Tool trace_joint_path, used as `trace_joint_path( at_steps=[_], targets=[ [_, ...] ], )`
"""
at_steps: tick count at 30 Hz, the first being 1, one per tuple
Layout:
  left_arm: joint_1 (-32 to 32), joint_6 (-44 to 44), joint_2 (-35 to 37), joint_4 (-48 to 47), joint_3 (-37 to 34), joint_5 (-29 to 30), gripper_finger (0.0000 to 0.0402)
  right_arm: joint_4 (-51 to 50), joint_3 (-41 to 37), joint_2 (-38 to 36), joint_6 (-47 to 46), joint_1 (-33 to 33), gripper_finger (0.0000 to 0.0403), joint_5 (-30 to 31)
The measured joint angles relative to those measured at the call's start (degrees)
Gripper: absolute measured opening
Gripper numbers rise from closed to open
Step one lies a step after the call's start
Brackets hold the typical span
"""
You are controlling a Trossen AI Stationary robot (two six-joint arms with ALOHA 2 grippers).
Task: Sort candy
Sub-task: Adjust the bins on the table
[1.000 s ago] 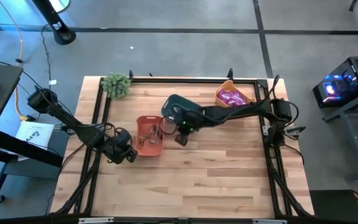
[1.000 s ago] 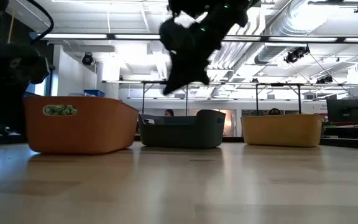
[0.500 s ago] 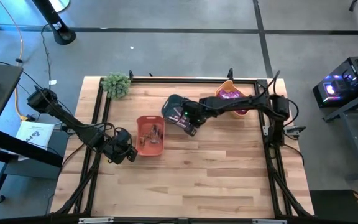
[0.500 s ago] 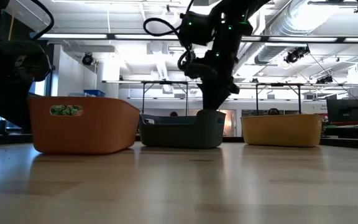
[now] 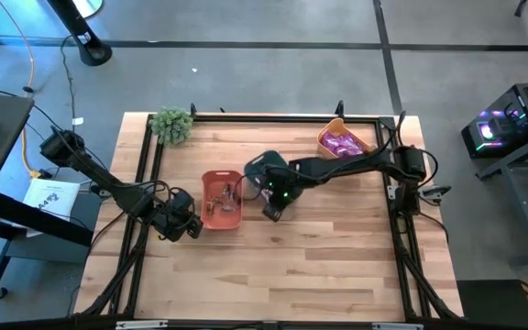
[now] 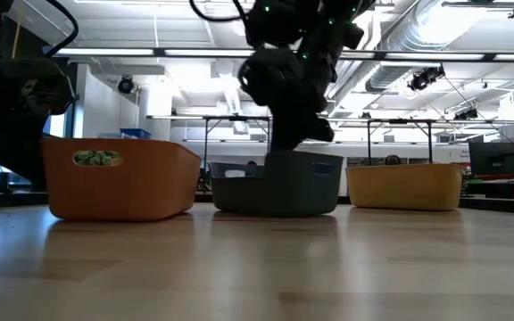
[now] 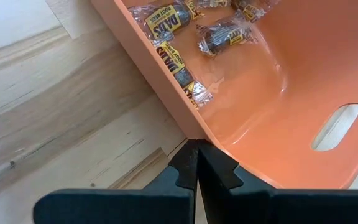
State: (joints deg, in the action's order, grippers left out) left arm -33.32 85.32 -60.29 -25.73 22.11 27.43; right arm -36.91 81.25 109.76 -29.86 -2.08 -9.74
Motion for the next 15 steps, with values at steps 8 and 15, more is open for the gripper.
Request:
trace_joint_path(
  at_steps=[8, 15],
  targets=[
    [0.02, -1.46, -0.01, 0.17, 0.0, 0.34, 0.0, 11.35, 0.0, 2.59, -8.8, 3.74, 0.0, -3.99],
    [0.28, -1.47, -0.02, 0.36, 0.0, 1.13, 0.0, 26.12, 0.02, 3.67, -14.66, 4.54, 0.0, -5.37]
  ],
)
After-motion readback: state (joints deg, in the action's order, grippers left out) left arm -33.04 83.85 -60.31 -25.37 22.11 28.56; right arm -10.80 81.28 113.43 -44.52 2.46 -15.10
